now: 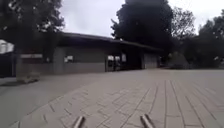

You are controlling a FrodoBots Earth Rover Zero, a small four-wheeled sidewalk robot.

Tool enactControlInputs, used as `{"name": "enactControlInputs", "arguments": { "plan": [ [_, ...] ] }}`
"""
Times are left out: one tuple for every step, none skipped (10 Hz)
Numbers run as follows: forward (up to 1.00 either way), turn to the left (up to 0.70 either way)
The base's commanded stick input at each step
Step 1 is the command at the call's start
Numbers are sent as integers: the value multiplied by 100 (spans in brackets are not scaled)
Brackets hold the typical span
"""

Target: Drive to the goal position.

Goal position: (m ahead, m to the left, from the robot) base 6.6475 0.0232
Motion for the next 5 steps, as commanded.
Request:
{"name": "enactControlInputs", "arguments": {
  "plan": [
    [48,-61],
    [99,-37],
    [100,-37],
    [100,-37],
    [100,-38]
  ]
}}
